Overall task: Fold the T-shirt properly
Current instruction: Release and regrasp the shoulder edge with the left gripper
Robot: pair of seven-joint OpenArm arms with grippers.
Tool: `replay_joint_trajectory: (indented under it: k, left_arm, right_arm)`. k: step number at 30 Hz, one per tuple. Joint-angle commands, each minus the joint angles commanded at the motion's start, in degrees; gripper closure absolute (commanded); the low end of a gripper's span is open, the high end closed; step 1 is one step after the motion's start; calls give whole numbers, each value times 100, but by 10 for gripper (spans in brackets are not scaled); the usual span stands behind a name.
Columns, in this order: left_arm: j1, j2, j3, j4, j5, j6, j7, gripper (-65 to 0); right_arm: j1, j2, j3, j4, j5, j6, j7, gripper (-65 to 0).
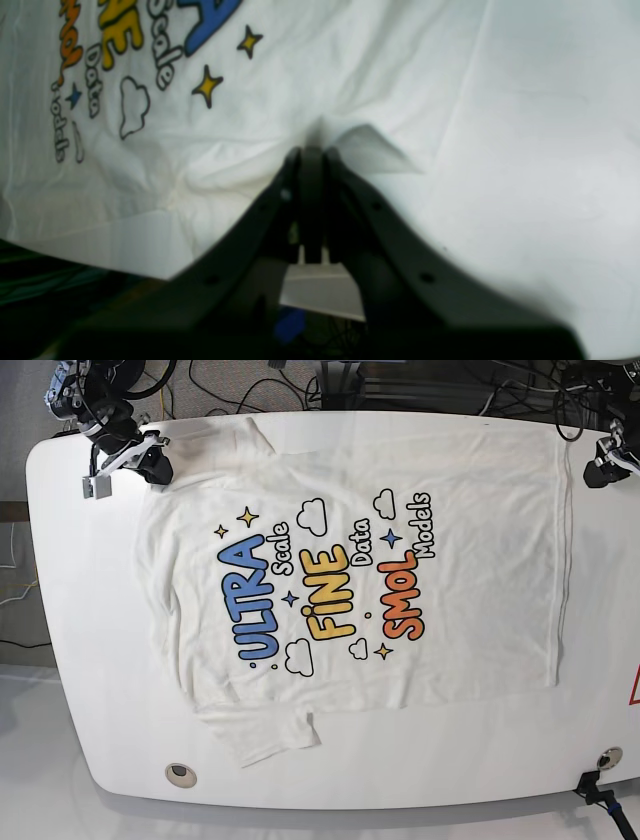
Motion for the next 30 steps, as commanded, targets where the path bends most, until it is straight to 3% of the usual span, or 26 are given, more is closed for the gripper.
replay_joint_trajectory:
  k: [7,13,19,22,30]
  left_arm:
    - [202,-132,18,0,-9,-26,97,-288]
    - [466,-132,26,-9,185,-800,123,-288]
    - [536,44,70,-18,765,-1464,123,-290]
    - [519,88,79,-35,1037,-1464,123,-290]
    - [510,299,97,-44,1213,-1464,114,-290]
  right_arm:
    - [9,0,0,0,0,0,0,-1]
    - [18,0,-9,0,0,0,0,-1]
    - [18,0,-9,0,0,0,0,-1]
    - [18,0,-9,0,0,0,0,-1]
    - [18,0,-9,-9,-9,9,0,-1]
